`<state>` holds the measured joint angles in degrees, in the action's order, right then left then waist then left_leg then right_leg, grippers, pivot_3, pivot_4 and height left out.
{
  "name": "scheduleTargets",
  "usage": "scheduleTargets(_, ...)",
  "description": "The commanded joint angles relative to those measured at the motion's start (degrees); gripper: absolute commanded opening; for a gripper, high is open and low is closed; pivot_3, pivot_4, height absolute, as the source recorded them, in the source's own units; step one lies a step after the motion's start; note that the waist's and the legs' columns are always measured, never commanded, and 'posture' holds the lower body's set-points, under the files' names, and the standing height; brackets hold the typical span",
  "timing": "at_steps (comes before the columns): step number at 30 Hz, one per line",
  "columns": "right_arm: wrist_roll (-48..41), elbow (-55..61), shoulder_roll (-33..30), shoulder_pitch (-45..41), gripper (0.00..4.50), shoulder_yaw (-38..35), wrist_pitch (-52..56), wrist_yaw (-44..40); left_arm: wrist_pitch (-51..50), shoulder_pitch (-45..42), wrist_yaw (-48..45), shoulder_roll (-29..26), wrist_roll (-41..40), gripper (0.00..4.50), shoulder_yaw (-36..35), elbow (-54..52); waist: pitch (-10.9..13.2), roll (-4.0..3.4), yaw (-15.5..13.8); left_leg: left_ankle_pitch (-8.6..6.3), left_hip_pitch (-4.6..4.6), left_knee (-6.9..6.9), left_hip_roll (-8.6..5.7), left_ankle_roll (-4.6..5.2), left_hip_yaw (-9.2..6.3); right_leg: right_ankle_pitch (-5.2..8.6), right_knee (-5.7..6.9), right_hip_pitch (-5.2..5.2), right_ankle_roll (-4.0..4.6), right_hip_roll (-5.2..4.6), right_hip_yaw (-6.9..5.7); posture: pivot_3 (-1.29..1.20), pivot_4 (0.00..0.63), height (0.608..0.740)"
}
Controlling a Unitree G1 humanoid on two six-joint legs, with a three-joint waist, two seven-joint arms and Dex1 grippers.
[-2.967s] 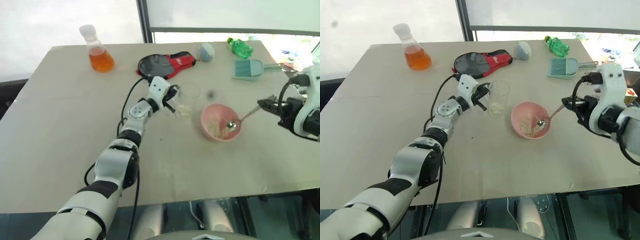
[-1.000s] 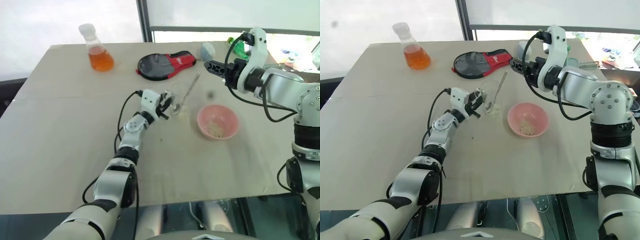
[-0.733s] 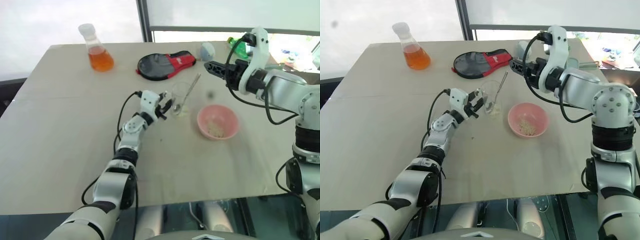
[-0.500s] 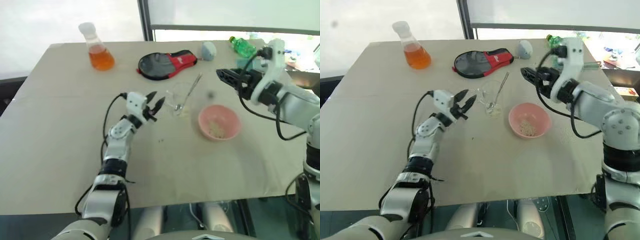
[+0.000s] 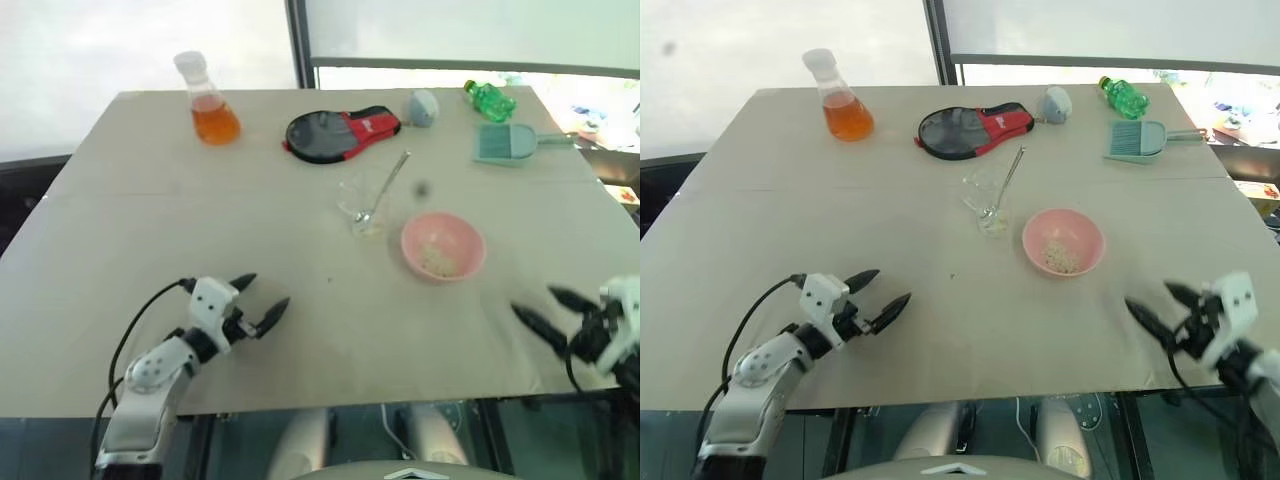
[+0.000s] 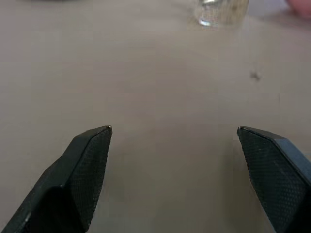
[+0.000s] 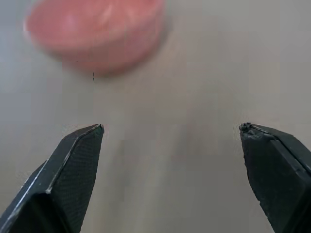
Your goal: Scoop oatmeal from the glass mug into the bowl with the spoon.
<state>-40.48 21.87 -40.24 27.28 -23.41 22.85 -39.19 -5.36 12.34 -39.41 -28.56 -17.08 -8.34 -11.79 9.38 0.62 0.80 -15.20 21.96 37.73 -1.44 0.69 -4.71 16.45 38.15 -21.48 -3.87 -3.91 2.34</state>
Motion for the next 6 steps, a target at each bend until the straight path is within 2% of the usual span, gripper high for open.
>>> scheduleTargets(1,4.53,-2.63,1.48,0.26,4.5,1.21,-7.16,-5.61,-2.2,3.82,0.36,-0.3,-1.24,4.39,0.44,-7.77,0.0,-0.02,-0.02,0.0,0.01,0.0,0.02,0.0,0.03,-0.01,-0.03,0.0,-0.02,-0.02,0.02,0.0,0.15,0.74)
scheduleTargets(6,9.61,-7.52,2.21,-5.46,4.5,4.39,-12.23,-8.25,-1.87,7.2,1.59,-0.24,-0.03,4.39,-0.65,-8.5,0.0,-0.01,0.16,-0.01,-0.11,-0.1,0.27,-0.02,0.34,-0.22,-0.17,-0.05,0.06,-0.12,0.12,0.0,0.15,0.74)
